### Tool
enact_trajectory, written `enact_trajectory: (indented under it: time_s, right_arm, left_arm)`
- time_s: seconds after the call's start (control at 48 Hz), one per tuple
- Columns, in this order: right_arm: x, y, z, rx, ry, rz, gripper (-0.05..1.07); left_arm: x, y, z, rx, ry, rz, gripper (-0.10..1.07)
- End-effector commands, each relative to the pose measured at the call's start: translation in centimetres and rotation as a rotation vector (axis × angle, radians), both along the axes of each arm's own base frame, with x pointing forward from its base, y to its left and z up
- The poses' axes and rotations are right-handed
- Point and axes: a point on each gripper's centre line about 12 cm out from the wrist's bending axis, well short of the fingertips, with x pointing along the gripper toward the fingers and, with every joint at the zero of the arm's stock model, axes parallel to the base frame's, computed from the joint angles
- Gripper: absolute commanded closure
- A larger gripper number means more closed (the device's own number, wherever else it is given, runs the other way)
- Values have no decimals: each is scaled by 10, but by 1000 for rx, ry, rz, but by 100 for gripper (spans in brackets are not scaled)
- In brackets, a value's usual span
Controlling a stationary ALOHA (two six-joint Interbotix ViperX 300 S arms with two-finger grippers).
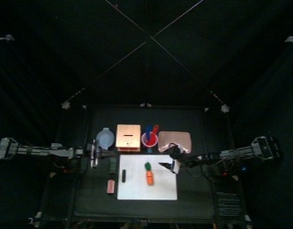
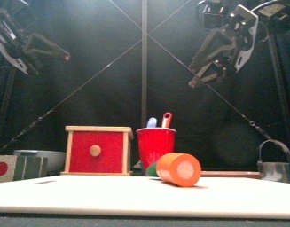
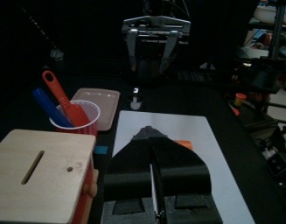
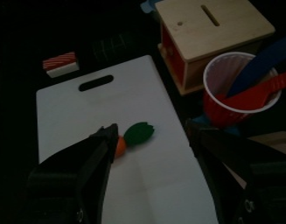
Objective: Stand carrot upright
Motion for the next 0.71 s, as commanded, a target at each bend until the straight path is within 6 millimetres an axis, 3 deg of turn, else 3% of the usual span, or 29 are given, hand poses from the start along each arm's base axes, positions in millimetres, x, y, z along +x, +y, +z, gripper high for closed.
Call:
enact_trajectory:
  time_s: [0.0, 0.396, 0.688]
  right_arm:
    - [-1, 0, 7, 17, -22, -7, 9]
    - [4, 1, 4, 143, -5, -67, 8]
    - [4, -12, -25, 579, 171, -457, 8]
  left_arm:
    - [2, 0, 6, 4, -17, 1, 96]
    - [3, 0, 9, 13, -24, -2, 96]
    - [1, 2, 3, 7, 2, 5, 96]
